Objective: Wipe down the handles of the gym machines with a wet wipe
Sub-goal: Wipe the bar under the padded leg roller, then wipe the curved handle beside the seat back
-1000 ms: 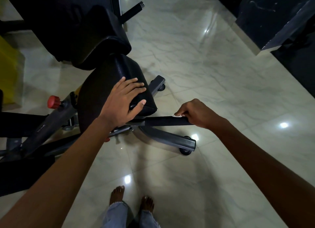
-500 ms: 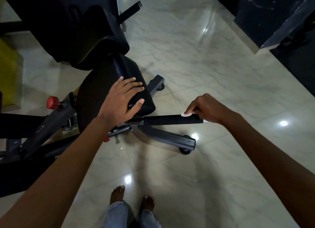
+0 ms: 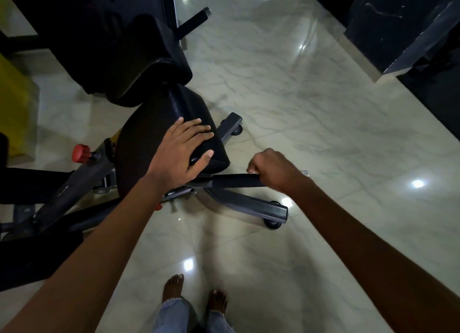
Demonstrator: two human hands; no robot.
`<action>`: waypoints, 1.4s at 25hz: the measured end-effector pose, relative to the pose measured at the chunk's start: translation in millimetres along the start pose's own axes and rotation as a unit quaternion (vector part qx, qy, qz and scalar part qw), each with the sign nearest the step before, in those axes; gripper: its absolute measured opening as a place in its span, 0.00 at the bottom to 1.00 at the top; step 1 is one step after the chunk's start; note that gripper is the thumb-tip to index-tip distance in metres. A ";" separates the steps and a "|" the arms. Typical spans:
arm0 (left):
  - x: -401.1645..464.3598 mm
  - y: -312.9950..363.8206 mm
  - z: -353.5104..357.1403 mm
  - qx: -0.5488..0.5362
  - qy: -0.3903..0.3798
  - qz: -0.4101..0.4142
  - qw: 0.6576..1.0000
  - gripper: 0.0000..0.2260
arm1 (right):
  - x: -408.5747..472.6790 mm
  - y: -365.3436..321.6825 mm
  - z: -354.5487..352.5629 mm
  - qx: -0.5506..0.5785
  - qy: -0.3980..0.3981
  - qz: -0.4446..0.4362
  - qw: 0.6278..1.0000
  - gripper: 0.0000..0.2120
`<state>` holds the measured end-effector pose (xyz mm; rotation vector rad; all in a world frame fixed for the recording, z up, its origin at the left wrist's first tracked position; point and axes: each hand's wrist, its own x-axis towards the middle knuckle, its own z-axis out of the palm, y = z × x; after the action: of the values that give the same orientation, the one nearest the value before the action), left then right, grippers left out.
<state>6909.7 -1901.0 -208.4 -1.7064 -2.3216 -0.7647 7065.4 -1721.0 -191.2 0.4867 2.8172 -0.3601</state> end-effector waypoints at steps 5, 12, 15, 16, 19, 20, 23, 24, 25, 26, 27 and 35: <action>1.0 0.2 -0.1 0.000 -0.013 -0.003 1.000 0.21 | 17.0 -38.1 20.4 -0.001 0.038 -0.036 0.999 0.17; 5.8 6.7 -7.4 -0.016 -0.066 -0.049 0.996 0.22 | -1.0 1.5 -6.7 0.087 0.072 0.013 0.994 0.10; 32.0 19.1 -28.8 -0.093 -0.110 -0.096 0.985 0.19 | -22.6 17.2 -54.4 0.095 0.119 0.067 0.986 0.08; 45.5 26.2 -40.0 -0.119 -0.133 -0.099 0.979 0.18 | -31.2 22.0 -74.4 0.095 0.134 0.083 0.983 0.08; 96.1 47.4 -71.6 -0.161 -0.203 -0.081 0.962 0.16 | -61.0 30.0 -136.9 0.087 0.184 0.120 0.972 0.07; 116.3 57.3 -84.7 -0.160 -0.216 -0.069 0.961 0.16 | -75.1 30.4 -158.7 0.077 0.197 0.131 0.969 0.07; 164.5 92.4 -123.4 -0.163 -0.237 -0.026 0.957 0.18 | -117.6 30.9 -206.6 0.062 0.232 0.173 0.955 0.08; 176.0 103.4 -134.1 -0.168 -0.238 -0.008 0.957 0.18 | -129.9 31.7 -218.3 0.054 0.243 0.187 0.950 0.09; 185.6 114.0 -143.5 -0.170 -0.236 0.007 0.957 0.18 | -141.8 32.5 -228.5 0.048 0.253 0.202 0.945 0.10; 193.2 122.9 -150.9 -0.168 -0.234 0.022 0.957 0.18 | -152.4 33.3 -236.6 0.046 0.258 0.213 0.941 0.10; 198.9 131.1 -157.0 -0.166 -0.232 0.037 0.958 0.18 | -162.2 34.0 -243.1 0.044 0.261 0.222 0.938 0.11; 233.5 208.5 -182.6 -0.145 -0.211 0.184 0.949 0.19 | -250.2 42.8 -260.8 0.028 0.315 0.292 0.903 0.11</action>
<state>6994.0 -1747.5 108.9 -2.5602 -2.0890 -0.7532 7253.6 -1681.1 117.6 1.6694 3.0230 -0.1706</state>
